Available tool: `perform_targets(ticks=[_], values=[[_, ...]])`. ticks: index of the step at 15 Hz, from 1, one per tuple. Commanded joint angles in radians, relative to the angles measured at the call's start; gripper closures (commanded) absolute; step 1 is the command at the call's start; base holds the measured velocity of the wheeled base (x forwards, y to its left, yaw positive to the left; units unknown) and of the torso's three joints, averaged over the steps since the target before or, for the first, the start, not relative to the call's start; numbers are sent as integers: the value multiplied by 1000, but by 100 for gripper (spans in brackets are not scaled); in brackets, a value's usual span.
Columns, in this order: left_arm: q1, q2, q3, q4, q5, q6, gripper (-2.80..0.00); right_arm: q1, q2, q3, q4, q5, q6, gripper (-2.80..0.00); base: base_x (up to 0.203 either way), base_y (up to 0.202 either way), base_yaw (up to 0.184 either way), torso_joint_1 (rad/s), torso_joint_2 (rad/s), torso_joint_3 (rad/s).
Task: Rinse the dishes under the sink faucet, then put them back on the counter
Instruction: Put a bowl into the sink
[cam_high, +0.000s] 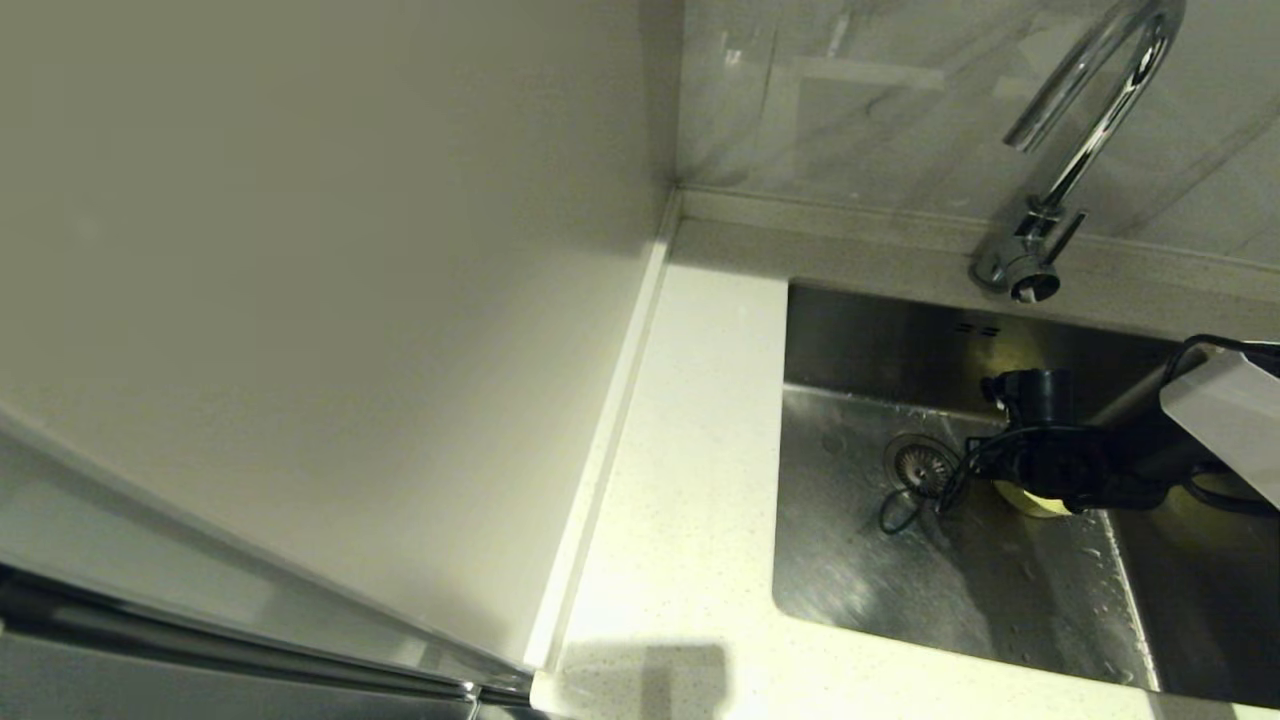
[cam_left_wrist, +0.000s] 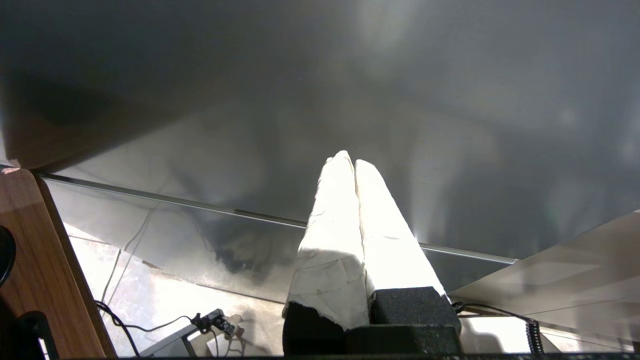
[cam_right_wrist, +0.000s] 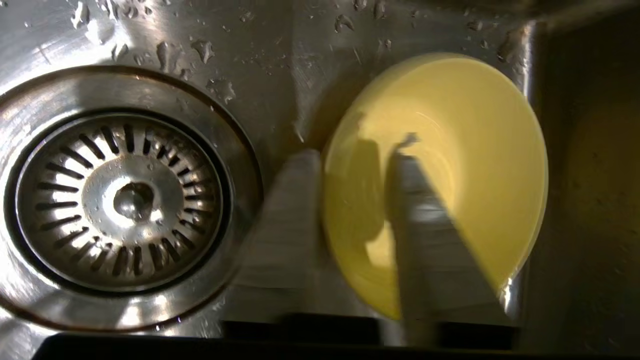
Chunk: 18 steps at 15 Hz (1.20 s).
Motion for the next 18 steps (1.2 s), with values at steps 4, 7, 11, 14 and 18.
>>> perform_targets(ticks=[4,7,11,14,18], values=[[0,0,3,0,0,0,0,0,-56,27,-2,-2,22,-280,0,0,0,0,0,0],[0,-1,3,0,0,0,0,6,-300,141,78,12,120,-280,0,0,0,0,0,0],[0,0,3,0,0,0,0,10,-755,296,223,78,203,-280,0,0,0,0,0,0],[0,0,3,0,0,0,0,-130,-1003,366,375,136,90,-280,0,0,0,0,0,0],[0,0,3,0,0,0,0,-477,-1011,325,511,353,-37,-280,0,0,0,0,0,0]])
